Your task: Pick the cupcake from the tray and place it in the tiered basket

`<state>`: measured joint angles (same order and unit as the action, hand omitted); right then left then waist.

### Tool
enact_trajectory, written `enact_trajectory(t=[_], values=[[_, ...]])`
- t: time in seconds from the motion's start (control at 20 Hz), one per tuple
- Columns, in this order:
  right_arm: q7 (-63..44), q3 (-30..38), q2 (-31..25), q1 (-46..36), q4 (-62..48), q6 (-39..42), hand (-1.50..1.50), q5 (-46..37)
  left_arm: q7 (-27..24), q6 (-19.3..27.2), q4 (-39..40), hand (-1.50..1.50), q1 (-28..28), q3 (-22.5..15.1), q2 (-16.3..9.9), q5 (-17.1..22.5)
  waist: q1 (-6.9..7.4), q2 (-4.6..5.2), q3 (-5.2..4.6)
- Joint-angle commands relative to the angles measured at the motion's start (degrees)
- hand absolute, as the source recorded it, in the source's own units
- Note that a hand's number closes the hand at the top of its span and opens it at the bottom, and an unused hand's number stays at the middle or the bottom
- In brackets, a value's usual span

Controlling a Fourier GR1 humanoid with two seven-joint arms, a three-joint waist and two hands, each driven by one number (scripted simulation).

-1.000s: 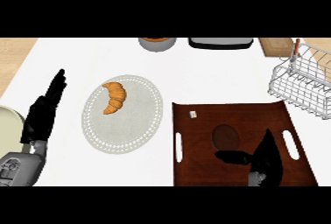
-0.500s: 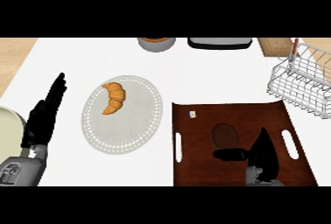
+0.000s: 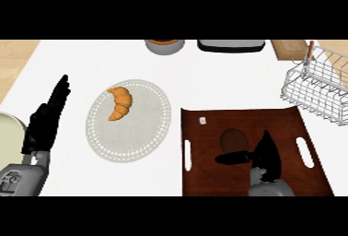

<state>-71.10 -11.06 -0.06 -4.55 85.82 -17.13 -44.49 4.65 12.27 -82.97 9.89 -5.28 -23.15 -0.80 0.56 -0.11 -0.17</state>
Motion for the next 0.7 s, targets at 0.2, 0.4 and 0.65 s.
enact_trajectory(t=[0.2, 0.4, 0.65], values=[[-14.1, -2.2, 0.0, -7.0, -5.2, -2.2, 1.50, 9.0, 0.7, 0.1, 0.2, 0.00, 1.1, -0.4, 1.3, -1.1, 0.38, 0.22, 0.20], [-11.9, -5.2, 0.0, -9.4, -8.8, 3.6, 1.50, 2.6, -2.5, 0.5, 1.6, 0.00, -1.2, 0.4, 2.0, -1.6, 0.17, 0.22, 0.10], [-13.1, -3.8, 0.0, -8.2, -4.2, -1.2, 1.50, 5.0, -0.1, -1.8, -0.9, 0.00, -1.7, 2.4, -0.1, 0.2, -0.13, -0.04, 0.15]])
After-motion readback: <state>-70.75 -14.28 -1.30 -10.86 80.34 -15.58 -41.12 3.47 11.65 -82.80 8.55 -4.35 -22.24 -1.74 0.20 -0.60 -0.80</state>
